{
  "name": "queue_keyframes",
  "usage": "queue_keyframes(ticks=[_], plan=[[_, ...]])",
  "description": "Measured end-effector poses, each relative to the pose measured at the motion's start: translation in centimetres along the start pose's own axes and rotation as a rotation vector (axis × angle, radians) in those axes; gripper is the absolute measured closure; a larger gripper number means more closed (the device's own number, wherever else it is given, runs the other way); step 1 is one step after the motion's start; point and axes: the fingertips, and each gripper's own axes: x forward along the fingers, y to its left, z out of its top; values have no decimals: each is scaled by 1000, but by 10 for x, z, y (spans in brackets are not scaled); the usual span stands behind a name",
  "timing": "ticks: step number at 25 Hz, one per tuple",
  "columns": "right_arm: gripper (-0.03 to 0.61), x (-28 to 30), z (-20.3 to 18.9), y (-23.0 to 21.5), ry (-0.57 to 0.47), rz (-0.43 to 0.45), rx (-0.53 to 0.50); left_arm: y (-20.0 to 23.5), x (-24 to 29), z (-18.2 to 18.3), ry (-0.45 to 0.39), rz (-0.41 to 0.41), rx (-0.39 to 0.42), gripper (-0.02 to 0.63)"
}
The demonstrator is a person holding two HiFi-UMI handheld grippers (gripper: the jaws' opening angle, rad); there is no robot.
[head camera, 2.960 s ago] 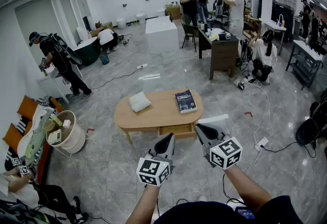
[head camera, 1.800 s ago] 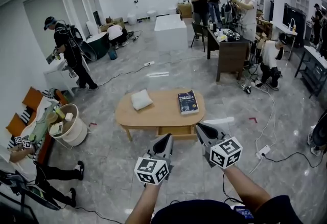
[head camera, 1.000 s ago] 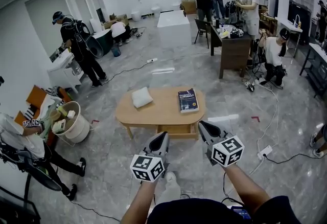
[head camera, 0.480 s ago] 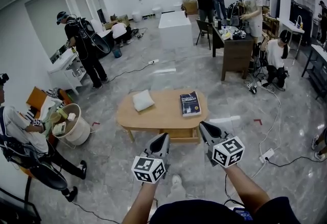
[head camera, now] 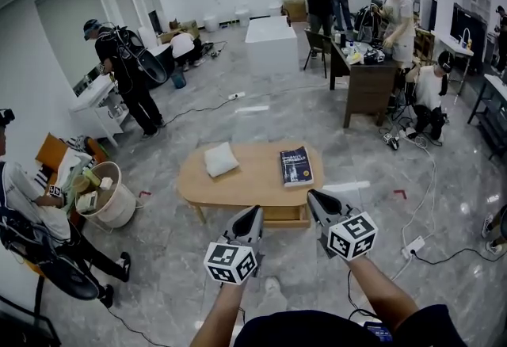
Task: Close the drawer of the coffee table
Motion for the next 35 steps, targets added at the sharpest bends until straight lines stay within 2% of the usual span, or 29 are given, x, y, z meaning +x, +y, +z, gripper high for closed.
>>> queue_keyframes(ticks=[19,29,35], plan=[[565,125,8,-45,38,-49,7,110,82,26,24,-46,-28,612],[565,182,-3,-55,69,-68,7,164,109,20,33,-62,-63,614],[565,207,-7,-63,98,-78,-32,185,125,18,35,-79,-92,614]])
